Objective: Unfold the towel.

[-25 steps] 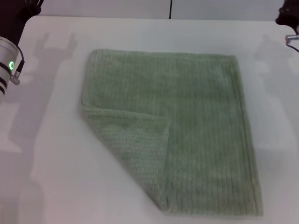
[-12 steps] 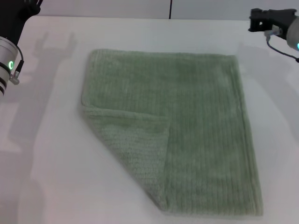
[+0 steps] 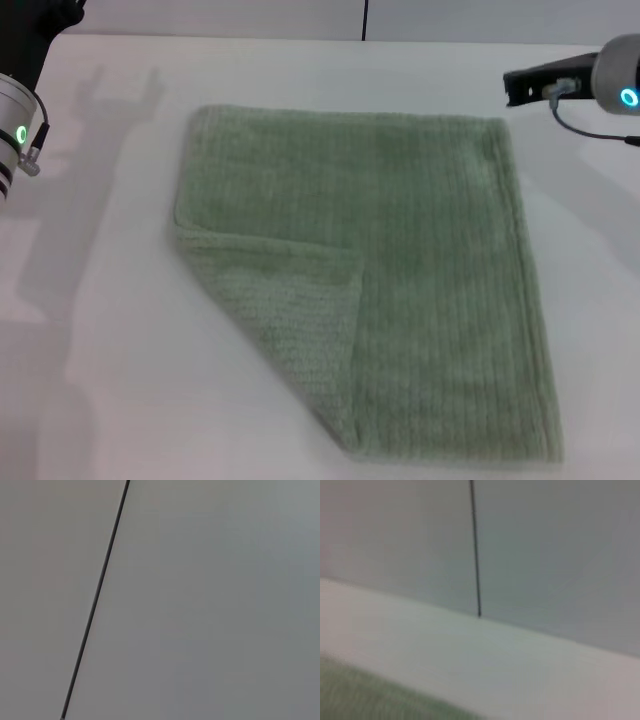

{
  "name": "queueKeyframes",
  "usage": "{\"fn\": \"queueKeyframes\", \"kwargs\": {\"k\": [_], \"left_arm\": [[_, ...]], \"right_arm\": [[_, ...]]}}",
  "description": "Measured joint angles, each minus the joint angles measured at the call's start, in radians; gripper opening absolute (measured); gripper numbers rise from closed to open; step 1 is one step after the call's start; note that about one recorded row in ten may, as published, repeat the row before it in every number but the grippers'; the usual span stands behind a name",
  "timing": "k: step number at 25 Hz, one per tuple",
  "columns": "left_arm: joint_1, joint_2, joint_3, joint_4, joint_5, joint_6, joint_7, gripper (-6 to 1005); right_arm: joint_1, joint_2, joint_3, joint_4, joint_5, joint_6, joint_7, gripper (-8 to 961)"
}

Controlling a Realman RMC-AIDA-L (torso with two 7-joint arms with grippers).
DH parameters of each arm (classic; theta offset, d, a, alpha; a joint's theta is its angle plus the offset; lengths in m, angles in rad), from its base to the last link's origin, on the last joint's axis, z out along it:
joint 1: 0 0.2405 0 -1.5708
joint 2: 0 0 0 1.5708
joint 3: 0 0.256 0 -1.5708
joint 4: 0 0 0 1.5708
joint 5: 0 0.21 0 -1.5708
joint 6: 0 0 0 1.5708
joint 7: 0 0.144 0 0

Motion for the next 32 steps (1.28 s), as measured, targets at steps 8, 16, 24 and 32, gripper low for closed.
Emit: {"fn": "queueKeyframes", "kwargs": {"k": [8,16,24,32], "left_arm": [[-0.002,0.000,0.000,0.006,0.000,0.000,-0.003,812],[-0.004,-0.002,0.000,0.006,0.000,0.000,-0.008,812],[-0.005,-0.002,0.000,0.006,0.000,0.000,-0.009,812],[-0.006,-0.002,0.000,0.006,0.000,0.000,-0.009,812]], "right_arm": [[0.157,-0.002,0.111,0.206,-0.001,0.153,-0.102,-1],[0.243,-0.007,0.159,0.323,0.006,0.213,-0.207,-1],[0.326,-0.008,0.248,0.471,0.010,0.223,-0.299,-1],[0.365,-0.012,0.275,0.537,0.012,0.233,-0.348,-1]]}}
